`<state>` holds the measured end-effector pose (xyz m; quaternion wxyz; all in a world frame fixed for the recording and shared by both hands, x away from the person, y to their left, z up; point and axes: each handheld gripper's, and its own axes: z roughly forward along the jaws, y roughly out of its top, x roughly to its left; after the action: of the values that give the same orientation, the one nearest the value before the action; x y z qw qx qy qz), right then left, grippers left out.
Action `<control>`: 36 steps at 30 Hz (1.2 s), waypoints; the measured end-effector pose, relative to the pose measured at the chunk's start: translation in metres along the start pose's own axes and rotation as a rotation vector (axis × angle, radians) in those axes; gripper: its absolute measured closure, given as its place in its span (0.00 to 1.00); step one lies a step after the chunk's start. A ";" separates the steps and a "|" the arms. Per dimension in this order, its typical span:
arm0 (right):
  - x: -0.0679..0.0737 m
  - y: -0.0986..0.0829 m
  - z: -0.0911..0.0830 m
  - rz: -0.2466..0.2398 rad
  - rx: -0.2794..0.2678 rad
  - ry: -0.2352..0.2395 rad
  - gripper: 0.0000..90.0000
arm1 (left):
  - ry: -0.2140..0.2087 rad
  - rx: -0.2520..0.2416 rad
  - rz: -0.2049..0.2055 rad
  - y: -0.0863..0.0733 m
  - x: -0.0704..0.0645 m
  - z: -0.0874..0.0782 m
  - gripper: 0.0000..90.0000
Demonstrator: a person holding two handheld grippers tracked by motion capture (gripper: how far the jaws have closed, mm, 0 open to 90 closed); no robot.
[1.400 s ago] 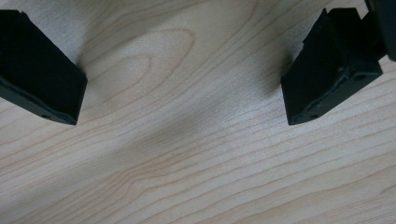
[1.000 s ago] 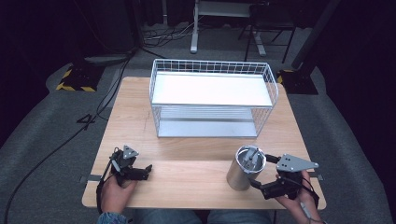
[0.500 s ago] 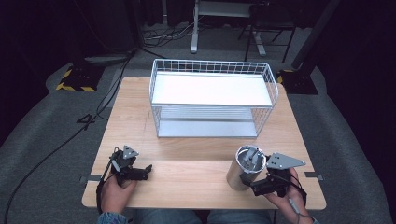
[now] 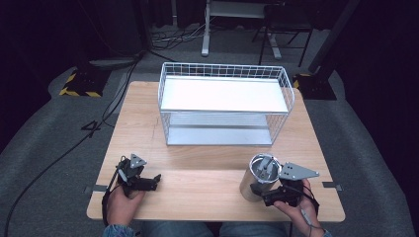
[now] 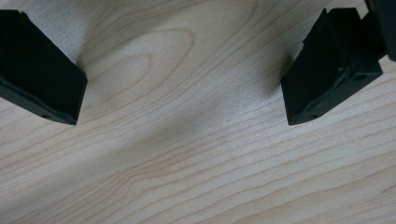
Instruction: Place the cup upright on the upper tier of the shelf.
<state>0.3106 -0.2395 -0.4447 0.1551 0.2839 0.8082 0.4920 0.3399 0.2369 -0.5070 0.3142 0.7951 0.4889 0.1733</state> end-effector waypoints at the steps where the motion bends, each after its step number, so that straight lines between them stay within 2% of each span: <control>1: 0.000 0.000 0.000 -0.001 -0.003 -0.003 0.03 | 0.000 0.000 0.000 0.000 0.000 0.000 0.01; 10: 0.002 0.002 -0.001 -0.011 0.019 -0.016 0.04 | 0.000 0.000 0.000 0.000 0.000 0.000 0.01; 21: 0.005 0.011 0.002 -0.018 0.055 0.014 0.04 | 0.000 0.000 0.000 0.000 0.000 0.000 0.01; 27: 0.007 0.023 0.000 -0.042 0.042 0.015 0.04 | 0.000 0.000 0.000 0.000 0.000 0.000 0.01; 36: 0.008 0.052 -0.010 -0.074 0.009 0.015 0.04 | 0.000 0.000 0.000 0.000 0.000 0.000 0.01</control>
<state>0.3148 -0.2233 -0.3942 0.1657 0.2509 0.8215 0.4846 0.3400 0.2369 -0.5071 0.3142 0.7950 0.4890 0.1734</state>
